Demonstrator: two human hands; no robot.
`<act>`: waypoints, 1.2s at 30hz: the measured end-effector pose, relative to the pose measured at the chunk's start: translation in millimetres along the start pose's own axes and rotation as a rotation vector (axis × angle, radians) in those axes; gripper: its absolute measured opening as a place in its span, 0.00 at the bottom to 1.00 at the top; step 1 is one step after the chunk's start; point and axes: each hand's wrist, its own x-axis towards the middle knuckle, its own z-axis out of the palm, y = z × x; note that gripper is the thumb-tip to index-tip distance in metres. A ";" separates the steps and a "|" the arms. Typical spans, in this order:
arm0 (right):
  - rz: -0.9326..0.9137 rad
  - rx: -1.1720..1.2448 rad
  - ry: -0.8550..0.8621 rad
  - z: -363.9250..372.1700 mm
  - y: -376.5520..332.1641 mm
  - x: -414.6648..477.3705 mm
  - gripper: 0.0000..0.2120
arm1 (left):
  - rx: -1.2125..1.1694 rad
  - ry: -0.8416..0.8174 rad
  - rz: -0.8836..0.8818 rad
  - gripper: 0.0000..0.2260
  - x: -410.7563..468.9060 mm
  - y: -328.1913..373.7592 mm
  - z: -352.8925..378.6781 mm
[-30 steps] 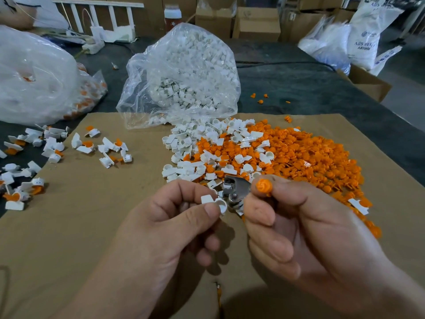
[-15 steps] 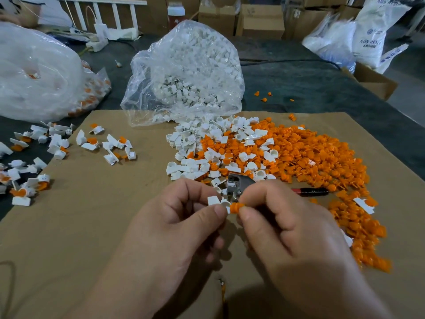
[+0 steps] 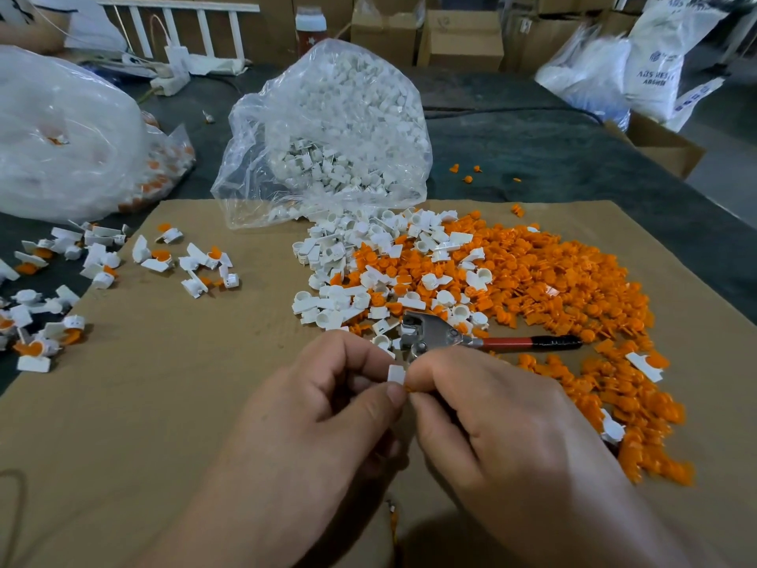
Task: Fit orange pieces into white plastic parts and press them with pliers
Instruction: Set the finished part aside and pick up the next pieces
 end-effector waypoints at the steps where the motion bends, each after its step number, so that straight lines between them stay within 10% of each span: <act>1: -0.012 -0.010 -0.012 -0.6 -0.4 0.6 0.08 | -0.006 -0.002 -0.004 0.04 0.9 -1.0 -1.0; 19: -0.054 0.063 -0.085 -0.2 -0.1 0.6 0.04 | 0.186 0.088 0.058 0.10 0.3 -1.8 0.1; 25: 0.075 -0.163 0.035 -8.3 8.4 2.8 0.17 | -0.105 0.099 -0.019 0.10 3.6 2.0 -2.1; 30: 0.339 -0.502 -0.393 -22.1 31.6 6.4 0.30 | -0.321 0.085 -0.052 0.09 9.0 1.7 -8.1; 36: 0.318 -0.505 -0.448 -28.2 40.4 5.5 0.31 | -0.434 0.082 -0.096 0.08 10.5 0.2 -13.1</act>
